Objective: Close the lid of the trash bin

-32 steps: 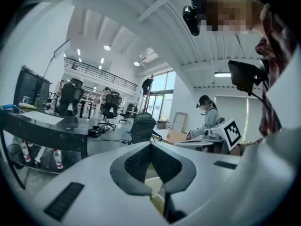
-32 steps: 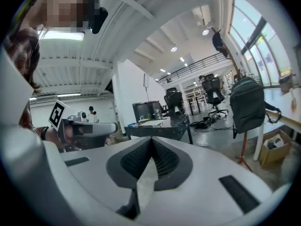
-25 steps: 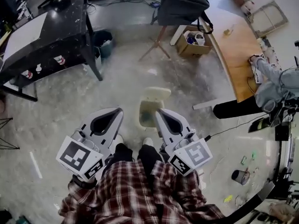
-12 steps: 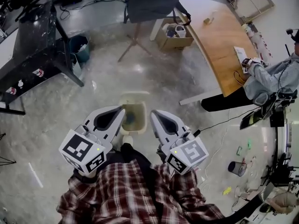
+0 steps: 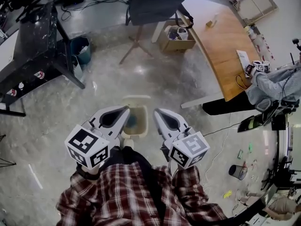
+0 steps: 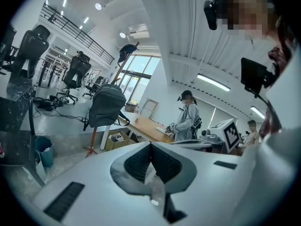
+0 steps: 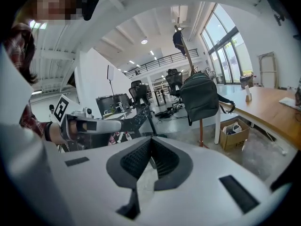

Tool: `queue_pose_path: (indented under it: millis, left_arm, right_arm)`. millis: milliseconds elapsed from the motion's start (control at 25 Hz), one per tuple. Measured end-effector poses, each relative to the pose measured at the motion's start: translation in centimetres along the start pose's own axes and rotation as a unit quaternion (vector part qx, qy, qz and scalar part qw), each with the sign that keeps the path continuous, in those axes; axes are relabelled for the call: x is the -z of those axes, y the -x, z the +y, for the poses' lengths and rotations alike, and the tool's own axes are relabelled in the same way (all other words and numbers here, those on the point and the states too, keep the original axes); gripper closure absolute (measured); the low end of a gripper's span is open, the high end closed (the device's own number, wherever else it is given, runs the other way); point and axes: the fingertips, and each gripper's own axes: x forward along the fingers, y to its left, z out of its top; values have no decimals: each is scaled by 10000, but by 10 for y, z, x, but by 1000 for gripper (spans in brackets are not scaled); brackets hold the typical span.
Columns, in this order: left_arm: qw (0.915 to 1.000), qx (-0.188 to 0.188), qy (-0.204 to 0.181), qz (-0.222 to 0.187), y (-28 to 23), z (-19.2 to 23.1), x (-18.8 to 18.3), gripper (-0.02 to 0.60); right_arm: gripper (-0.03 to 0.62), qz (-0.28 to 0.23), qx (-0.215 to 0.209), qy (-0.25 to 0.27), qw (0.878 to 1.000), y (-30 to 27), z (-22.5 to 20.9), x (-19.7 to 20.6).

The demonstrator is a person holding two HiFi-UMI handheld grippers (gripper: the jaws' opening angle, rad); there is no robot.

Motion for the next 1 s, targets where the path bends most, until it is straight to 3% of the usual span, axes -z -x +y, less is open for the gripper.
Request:
queue_pose_path:
  millis: [360, 520, 760, 1000]
  left_arm:
    - [9967, -135, 2, 803, -39, 65, 62, 572]
    - [9943, -195, 240, 1018, -62, 92, 99, 571]
    - [9908, -205, 469, 1255, -95, 125, 150, 571]
    - [9852, -197, 950, 1412, -118, 144, 209, 571]
  right_arm:
    - [581, 942, -301, 464, 9940, -69, -49, 40]
    - [580, 1318, -423, 581, 9887, -107, -79, 75]
    - [580, 2072, -817, 907, 9707, -158, -113, 131]
    - [560, 2703, -1069, 1029, 9513, -194, -144, 194]
